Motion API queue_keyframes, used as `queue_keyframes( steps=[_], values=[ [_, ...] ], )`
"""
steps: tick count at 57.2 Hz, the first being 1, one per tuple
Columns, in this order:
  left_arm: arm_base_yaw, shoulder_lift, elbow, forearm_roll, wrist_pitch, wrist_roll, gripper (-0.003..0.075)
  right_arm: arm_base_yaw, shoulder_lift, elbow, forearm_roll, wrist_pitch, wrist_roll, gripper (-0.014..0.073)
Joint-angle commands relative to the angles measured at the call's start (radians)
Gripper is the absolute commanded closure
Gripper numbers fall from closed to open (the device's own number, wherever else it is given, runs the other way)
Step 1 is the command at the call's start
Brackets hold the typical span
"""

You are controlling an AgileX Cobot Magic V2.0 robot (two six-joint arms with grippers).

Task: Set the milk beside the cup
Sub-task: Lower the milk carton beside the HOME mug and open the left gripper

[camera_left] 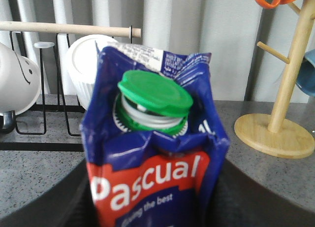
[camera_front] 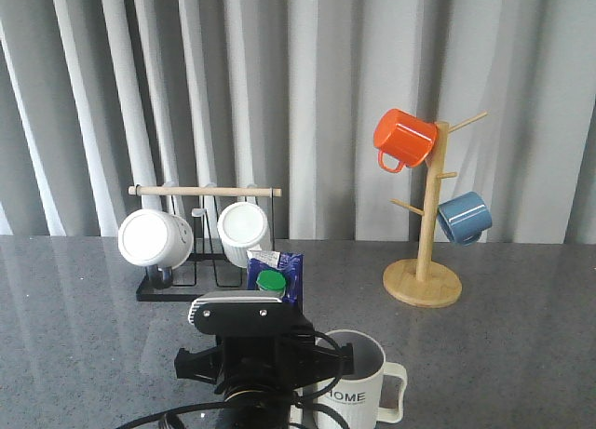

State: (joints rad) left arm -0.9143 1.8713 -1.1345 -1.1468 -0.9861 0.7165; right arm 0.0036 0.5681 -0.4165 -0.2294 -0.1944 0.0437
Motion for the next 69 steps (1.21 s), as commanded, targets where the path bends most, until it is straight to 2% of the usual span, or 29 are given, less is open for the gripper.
queue_keyframes(
  steps=[1, 56, 69],
  values=[
    [-0.003, -0.032, -0.026, 0.034, -0.050, -0.008, 0.0616, -0.009, 0.000, -0.024, -0.003, -0.072, -0.006, 0.0602],
    [-0.003, -0.032, -0.026, 0.031, -0.043, -0.007, 0.0616, -0.009, 0.000, -0.024, -0.003, -0.072, -0.006, 0.0602],
    [-0.004, -0.032, -0.026, -0.019, 0.006, -0.007, 0.0568, -0.009, 0.000, -0.024, -0.003, -0.072, -0.006, 0.0602]
  ],
)
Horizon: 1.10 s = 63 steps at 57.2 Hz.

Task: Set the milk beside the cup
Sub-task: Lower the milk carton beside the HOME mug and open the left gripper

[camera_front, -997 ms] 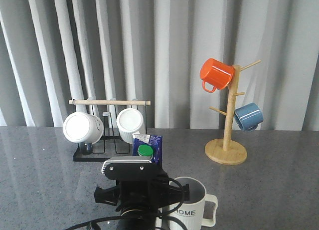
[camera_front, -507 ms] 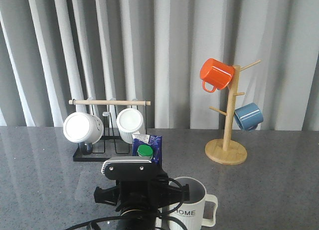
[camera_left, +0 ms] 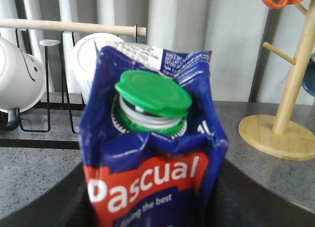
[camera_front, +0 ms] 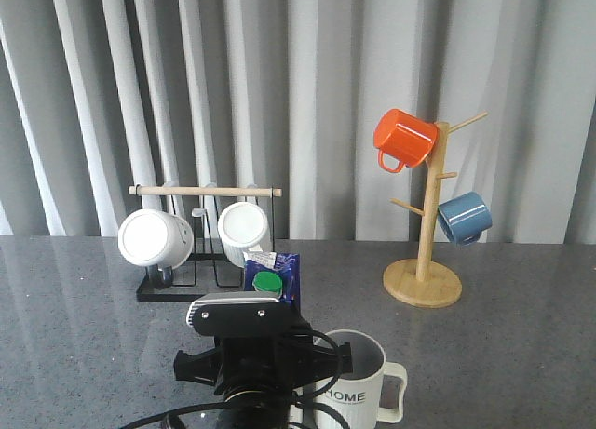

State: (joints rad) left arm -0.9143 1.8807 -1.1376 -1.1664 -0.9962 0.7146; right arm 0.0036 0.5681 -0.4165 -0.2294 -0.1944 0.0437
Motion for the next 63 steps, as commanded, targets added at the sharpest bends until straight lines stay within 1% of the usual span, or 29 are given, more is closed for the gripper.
queue_keyframes(
  steps=[1, 9, 22, 31, 38, 43, 55, 63],
  values=[
    [-0.004, -0.041, -0.023, 0.000, 0.023, -0.005, 0.0561, -0.009, 0.000, -0.024, -0.003, -0.072, -0.006, 0.0602],
    [-0.004, -0.042, -0.023, -0.001, 0.043, -0.002, 0.0479, -0.009, 0.000, -0.024, -0.003, -0.072, -0.006, 0.0602],
    [-0.004, -0.052, -0.023, -0.025, 0.066, 0.000, 0.0269, -0.009, 0.000, -0.024, -0.003, -0.072, -0.006, 0.0602],
    [-0.004, -0.053, -0.023, -0.025, 0.086, 0.049, 0.0113, -0.009, 0.000, -0.024, -0.003, -0.072, -0.006, 0.0602],
    [-0.004, -0.053, -0.023, -0.025, 0.097, 0.067, 0.0029, -0.009, 0.000, -0.024, -0.003, -0.072, -0.006, 0.0602],
    [-0.004, -0.055, -0.023, -0.025, 0.098, 0.067, 0.0005, -0.009, 0.000, -0.024, -0.003, -0.072, -0.006, 0.0602],
    [-0.004, -0.100, -0.023, -0.024, 0.094, 0.071, 0.0010, -0.009, 0.000, -0.024, -0.003, -0.072, -0.006, 0.0602],
    [-0.004, -0.156, -0.023, 0.014, 0.066, 0.077, 0.0016, -0.009, 0.000, -0.024, -0.003, -0.072, -0.006, 0.0602]
  ],
)
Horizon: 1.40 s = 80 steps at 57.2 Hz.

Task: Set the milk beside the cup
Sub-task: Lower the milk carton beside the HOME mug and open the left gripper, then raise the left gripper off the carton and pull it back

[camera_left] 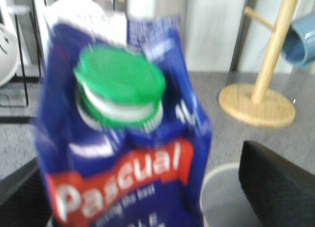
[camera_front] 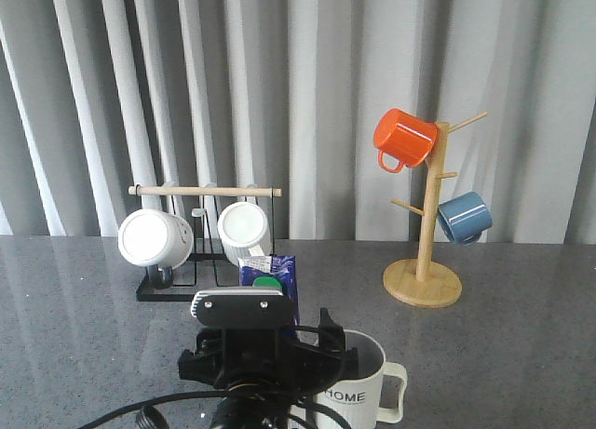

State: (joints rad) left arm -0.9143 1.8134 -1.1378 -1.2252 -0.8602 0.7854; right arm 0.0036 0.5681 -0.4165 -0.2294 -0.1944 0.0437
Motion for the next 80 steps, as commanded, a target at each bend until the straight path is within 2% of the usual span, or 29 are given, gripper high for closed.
queue_keyframes(
  steps=[1, 14, 20, 24, 29, 32, 38, 56, 61, 64, 70, 80],
  values=[
    [-0.004, -0.096, -0.023, 0.086, -0.072, 0.006, 0.0016, -0.009, 0.000, -0.024, -0.003, -0.072, -0.006, 0.0602],
    [-0.004, -0.247, -0.023, 0.204, -0.054, 0.005, 0.0038, -0.009, 0.000, -0.024, -0.003, -0.072, -0.006, 0.0602],
    [-0.004, -0.345, -0.023, 0.266, -0.014, 0.005, 0.0125, -0.009, 0.000, -0.024, -0.003, -0.072, -0.006, 0.0602],
    [-0.003, -0.411, -0.023, 0.282, 0.016, 0.006, 0.0259, -0.009, 0.000, -0.024, -0.003, -0.072, -0.006, 0.0602],
    [-0.003, -0.491, -0.023, 0.275, 0.066, 0.007, 0.0535, -0.009, 0.000, -0.024, -0.003, -0.072, -0.006, 0.0602],
    [-0.003, -0.533, -0.023, 0.262, 0.097, 0.017, 0.0730, -0.009, 0.000, -0.024, -0.003, -0.072, -0.006, 0.0602],
    [-0.003, -0.590, -0.021, 0.221, 0.104, 0.066, 0.0729, -0.009, 0.000, -0.024, -0.003, -0.072, -0.006, 0.0602],
    [-0.003, -0.631, -0.021, 0.217, 0.107, 0.063, 0.0728, -0.009, 0.000, -0.024, -0.003, -0.072, -0.006, 0.0602],
    [-0.004, -0.631, -0.034, 0.239, 0.189, -0.078, 0.0728, -0.009, 0.000, -0.024, -0.003, -0.072, -0.006, 0.0602],
    [-0.004, -0.631, -0.053, 0.262, 0.235, -0.222, 0.0728, -0.009, 0.000, -0.024, -0.003, -0.072, -0.006, 0.0602],
    [-0.004, -0.631, -0.077, 0.343, 0.420, -0.467, 0.0728, -0.009, 0.000, -0.024, -0.003, -0.072, -0.006, 0.0602],
    [-0.004, -0.622, -0.075, 0.613, 0.739, -0.581, 0.0728, -0.009, 0.000, -0.024, -0.003, -0.072, -0.006, 0.0602]
  ],
)
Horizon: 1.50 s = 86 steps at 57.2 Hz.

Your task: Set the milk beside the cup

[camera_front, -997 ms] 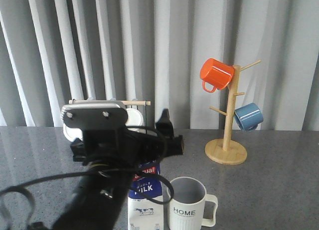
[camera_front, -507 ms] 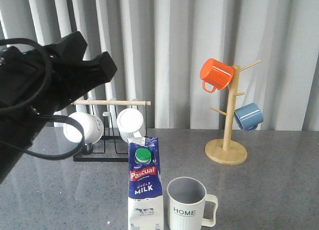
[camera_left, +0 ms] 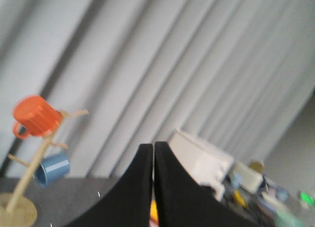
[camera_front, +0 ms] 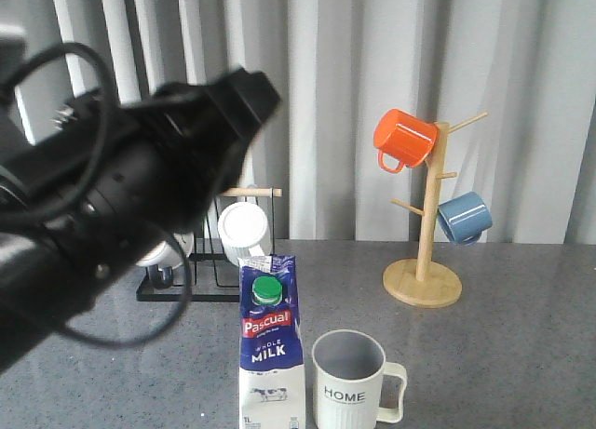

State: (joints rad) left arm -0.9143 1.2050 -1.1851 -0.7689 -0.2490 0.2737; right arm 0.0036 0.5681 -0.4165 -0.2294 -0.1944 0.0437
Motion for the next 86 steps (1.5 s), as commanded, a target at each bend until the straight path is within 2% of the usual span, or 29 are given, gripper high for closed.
queue_keyframes(
  steps=[1, 7, 10, 14, 19, 25, 39, 51, 62, 69, 86],
  values=[
    [-0.004, -0.008, -0.027, 0.176, 0.149, -0.074, 0.0728, -0.009, 0.000, -0.024, -0.003, -0.072, -0.006, 0.0602],
    [-0.003, 0.018, -0.019, 0.265, 0.188, -0.087, 0.0728, -0.009, 0.000, -0.024, -0.003, -0.072, -0.006, 0.0602],
    [-0.003, 0.017, 0.001, 0.363, 0.172, -0.086, 0.0728, -0.009, 0.000, -0.024, -0.003, -0.072, -0.006, 0.0602],
    [-0.001, -0.007, 0.049, 0.492, 0.113, -0.086, 0.0728, -0.009, 0.000, -0.024, -0.003, -0.072, -0.006, 0.0602],
    [0.034, -0.062, 0.138, 0.526, 0.010, -0.088, 0.0728, -0.009, 0.000, -0.024, -0.003, -0.072, -0.006, 0.0602],
    [0.127, -0.154, 0.263, 0.483, -0.051, -0.112, 0.0728, -0.009, 0.000, -0.024, -0.003, -0.072, -0.006, 0.0602],
    [0.359, -0.466, 0.554, 0.560, 0.008, -0.159, 0.0728, -0.009, 0.000, -0.024, -0.003, -0.072, -0.006, 0.0602],
    [0.589, -0.777, 0.827, 0.583, -0.004, -0.169, 0.0728, -0.009, 0.000, -0.024, -0.003, -0.072, -0.006, 0.0602],
    [0.789, -1.033, 1.052, 0.707, 0.004, -0.353, 0.0728, -0.009, 0.000, -0.024, -0.003, -0.072, -0.006, 0.0602],
    [0.836, -1.126, 1.129, 0.711, 0.039, -0.382, 0.0728, -0.009, 0.000, -0.024, -0.003, -0.072, -0.006, 0.0602],
    [0.838, -1.230, 1.195, 0.739, 0.249, -0.370, 0.0728, -0.009, 0.000, -0.024, -0.003, -0.072, -0.006, 0.0602]
  ],
)
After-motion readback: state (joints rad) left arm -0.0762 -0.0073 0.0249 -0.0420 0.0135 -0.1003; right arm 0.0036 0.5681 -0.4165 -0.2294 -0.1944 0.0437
